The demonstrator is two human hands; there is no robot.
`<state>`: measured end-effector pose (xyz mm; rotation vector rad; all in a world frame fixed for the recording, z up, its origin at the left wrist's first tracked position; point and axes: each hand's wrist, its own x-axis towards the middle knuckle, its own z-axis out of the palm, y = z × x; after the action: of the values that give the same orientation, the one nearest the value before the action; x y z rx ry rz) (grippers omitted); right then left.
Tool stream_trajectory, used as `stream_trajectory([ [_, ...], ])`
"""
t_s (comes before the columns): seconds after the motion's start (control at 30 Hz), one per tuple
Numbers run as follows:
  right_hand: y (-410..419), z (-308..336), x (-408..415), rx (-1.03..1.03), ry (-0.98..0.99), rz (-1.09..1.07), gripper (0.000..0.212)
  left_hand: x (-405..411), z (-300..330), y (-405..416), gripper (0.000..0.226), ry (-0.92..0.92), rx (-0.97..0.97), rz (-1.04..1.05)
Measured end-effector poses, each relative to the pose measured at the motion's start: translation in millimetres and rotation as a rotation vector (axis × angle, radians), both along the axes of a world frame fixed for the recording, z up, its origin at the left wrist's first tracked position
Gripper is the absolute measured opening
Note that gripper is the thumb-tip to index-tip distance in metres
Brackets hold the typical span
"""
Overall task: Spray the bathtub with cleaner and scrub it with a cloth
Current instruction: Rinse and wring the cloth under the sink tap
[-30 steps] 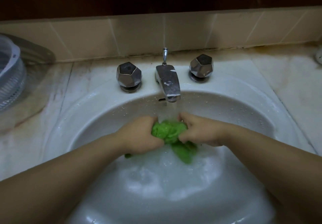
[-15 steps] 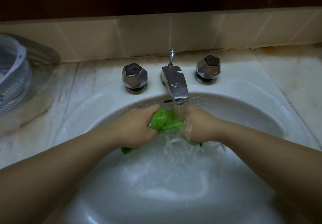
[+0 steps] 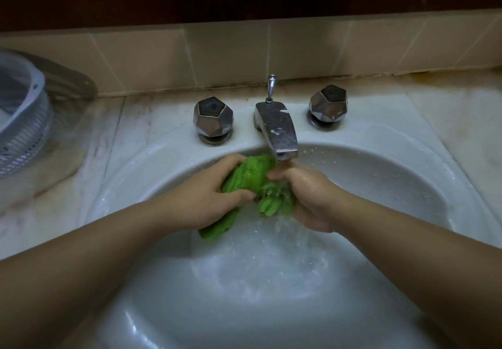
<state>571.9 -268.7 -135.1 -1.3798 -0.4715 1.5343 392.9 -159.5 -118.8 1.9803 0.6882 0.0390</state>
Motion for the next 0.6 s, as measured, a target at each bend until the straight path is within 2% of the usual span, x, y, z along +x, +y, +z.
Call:
stream_trajectory([
  [0.07, -4.4, 2.7, -7.1, 0.009, -0.035, 0.024, 0.042, 0.5, -0.6, 1.2, 0.047, -0.083, 0.031, -0.022],
  [0.17, -10.2, 1.7, -14.8, 0.028, -0.133, -0.046, 0.039, 5.2, -2.1, -5.0, 0.053, -0.055, 0.106, -0.012],
  [0.27, -3.2, -5.1, -11.4, -0.021, -0.378, -0.215, 0.018, 10.4, -6.5, -17.9, 0.055, 0.004, 0.132, 0.002],
  [0.33, 1.5, -6.5, -7.1, -0.035, -0.496, -0.24, 0.023, 11.4, -8.4, -23.1, 0.056, 0.02, 0.11, -0.001],
  [0.4, 3.8, -5.6, -6.9, -0.007, -0.51, -0.267, 0.029, 12.0, -6.5, -23.3, 0.061, 0.049, -0.027, 0.045],
  [0.47, 3.5, -5.7, -7.8, -0.003, -0.464, -0.284, 0.03, 13.4, -2.7, -20.5, 0.059, 0.105, -0.252, 0.08],
  [0.53, 3.8, -6.8, -6.4, 0.023, -0.432, -0.275, 0.026, 15.0, -2.3, -17.3, 0.051, 0.135, -0.436, 0.043],
  [0.6, 4.0, -11.3, -1.6, 0.068, -0.42, -0.283, 0.025, 18.4, -1.4, -15.8, 0.057, 0.12, -0.589, 0.031],
])
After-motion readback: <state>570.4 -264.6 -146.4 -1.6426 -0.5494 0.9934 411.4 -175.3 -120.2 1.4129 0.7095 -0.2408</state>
